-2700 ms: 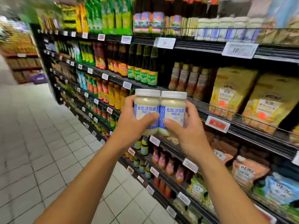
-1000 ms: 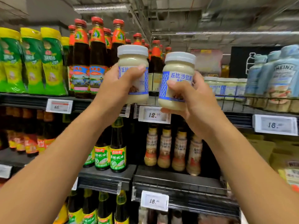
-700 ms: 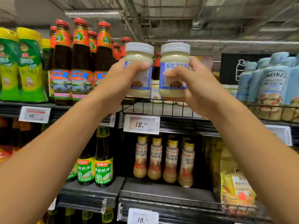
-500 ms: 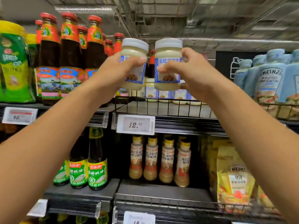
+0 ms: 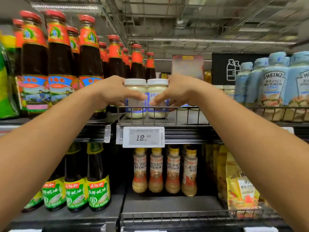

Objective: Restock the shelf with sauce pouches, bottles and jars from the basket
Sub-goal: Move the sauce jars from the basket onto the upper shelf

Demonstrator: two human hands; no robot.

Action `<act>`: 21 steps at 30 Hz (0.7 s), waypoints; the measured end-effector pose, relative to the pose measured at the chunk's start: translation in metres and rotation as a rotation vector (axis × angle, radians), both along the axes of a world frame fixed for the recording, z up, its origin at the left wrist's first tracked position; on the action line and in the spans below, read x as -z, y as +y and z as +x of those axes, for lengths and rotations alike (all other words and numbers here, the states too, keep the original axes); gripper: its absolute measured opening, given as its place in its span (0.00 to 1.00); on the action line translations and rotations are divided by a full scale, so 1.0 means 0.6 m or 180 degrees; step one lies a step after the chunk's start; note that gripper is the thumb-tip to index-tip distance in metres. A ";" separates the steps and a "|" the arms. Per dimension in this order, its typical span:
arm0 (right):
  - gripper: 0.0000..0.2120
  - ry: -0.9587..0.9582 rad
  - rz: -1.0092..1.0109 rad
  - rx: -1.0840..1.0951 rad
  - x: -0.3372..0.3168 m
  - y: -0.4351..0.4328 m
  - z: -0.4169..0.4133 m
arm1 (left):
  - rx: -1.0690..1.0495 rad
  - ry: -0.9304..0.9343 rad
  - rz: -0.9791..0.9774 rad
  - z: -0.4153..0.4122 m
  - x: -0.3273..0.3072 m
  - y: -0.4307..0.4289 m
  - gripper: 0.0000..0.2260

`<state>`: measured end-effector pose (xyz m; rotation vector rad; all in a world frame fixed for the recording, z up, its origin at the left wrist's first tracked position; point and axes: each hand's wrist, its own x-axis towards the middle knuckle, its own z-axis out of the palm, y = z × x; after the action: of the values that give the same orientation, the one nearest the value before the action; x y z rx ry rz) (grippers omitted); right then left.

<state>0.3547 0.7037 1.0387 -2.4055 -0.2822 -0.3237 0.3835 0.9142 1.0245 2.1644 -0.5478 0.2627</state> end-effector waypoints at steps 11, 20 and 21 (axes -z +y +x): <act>0.32 -0.0195 -0.0224 0.0024 0.007 -0.009 -0.011 | -0.0213 -0.0691 0.0451 -0.011 -0.005 0.001 0.42; 0.28 -0.0520 -0.0003 -0.0332 -0.002 -0.031 -0.012 | -0.0456 -0.1537 0.1392 -0.017 -0.012 0.002 0.31; 0.28 -0.0539 -0.0035 -0.0327 -0.003 -0.032 -0.007 | -0.0456 -0.1536 0.1425 -0.012 -0.013 0.001 0.31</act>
<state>0.3504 0.6847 1.0404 -2.3675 -0.4833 -0.4806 0.3766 0.9151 1.0322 2.5885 -0.7777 0.8215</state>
